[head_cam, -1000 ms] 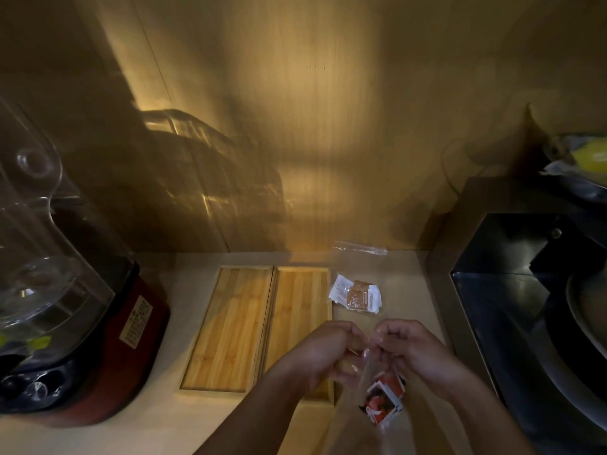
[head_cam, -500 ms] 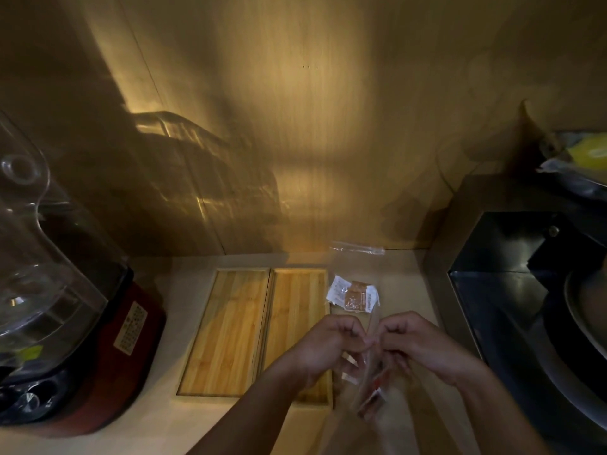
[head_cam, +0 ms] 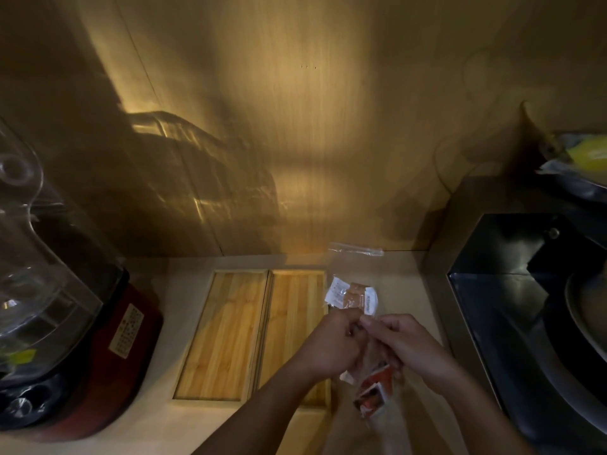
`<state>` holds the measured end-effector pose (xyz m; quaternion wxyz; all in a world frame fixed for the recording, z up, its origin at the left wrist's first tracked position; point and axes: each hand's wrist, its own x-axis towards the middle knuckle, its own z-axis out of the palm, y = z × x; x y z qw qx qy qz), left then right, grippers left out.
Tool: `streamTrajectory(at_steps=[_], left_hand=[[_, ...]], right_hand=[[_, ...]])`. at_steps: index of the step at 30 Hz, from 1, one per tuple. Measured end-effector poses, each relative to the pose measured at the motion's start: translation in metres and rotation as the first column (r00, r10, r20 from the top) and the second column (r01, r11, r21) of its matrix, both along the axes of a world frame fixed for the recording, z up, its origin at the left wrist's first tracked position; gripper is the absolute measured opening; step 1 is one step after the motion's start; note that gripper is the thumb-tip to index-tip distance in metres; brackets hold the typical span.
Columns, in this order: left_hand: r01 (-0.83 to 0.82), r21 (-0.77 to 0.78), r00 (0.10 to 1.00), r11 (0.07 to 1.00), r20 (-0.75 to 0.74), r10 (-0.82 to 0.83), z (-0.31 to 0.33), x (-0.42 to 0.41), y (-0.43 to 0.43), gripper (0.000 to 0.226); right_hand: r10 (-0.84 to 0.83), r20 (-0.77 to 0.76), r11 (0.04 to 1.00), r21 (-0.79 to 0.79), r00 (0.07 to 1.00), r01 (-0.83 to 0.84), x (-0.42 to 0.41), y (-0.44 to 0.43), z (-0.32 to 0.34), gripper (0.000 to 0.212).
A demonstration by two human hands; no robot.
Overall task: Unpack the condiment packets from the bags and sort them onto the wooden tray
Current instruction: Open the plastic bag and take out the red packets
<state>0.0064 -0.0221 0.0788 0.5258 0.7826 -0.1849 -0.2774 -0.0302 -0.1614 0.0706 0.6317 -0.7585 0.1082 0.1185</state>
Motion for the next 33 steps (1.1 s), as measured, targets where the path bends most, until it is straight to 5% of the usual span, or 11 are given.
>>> streamTrajectory(at_steps=[9, 12, 18, 23, 28, 33], left_hand=[[0.053, 0.052, 0.959, 0.997, -0.281, -0.036, 0.007, 0.008, 0.003, 0.025], [0.151, 0.167, 0.975, 0.974, -0.191, -0.118, 0.011, 0.012, 0.006, 0.033], [-0.016, 0.376, 0.977, 0.926, 0.202, -0.065, 0.006, 0.004, -0.001, 0.031], [-0.105, 0.469, 0.946, 0.877, 0.320, -0.058, 0.004, -0.002, -0.006, 0.027], [-0.179, 0.486, 0.928, 0.855, 0.373, -0.018, 0.008, 0.011, 0.012, 0.021], [-0.259, 0.454, 0.911, 0.853, 0.408, 0.059, 0.008, 0.007, 0.002, 0.025]], right_hand=[[0.059, -0.036, 0.989, 0.140, 0.998, -0.053, -0.001, -0.006, -0.004, 0.031], [0.074, -0.054, 0.991, 0.112, 0.996, -0.068, -0.001, -0.005, -0.004, 0.030], [0.104, 0.094, 0.949, -0.307, 0.990, -0.071, 0.006, -0.001, -0.003, 0.041], [0.112, 0.090, 0.884, -0.463, 0.990, -0.058, 0.001, 0.001, -0.005, 0.036], [-0.054, 0.000, 0.880, -0.473, 0.999, 0.047, -0.004, -0.028, -0.013, 0.027], [-0.030, 0.043, 0.915, -0.401, 0.999, 0.045, 0.000, -0.025, -0.012, 0.032]])
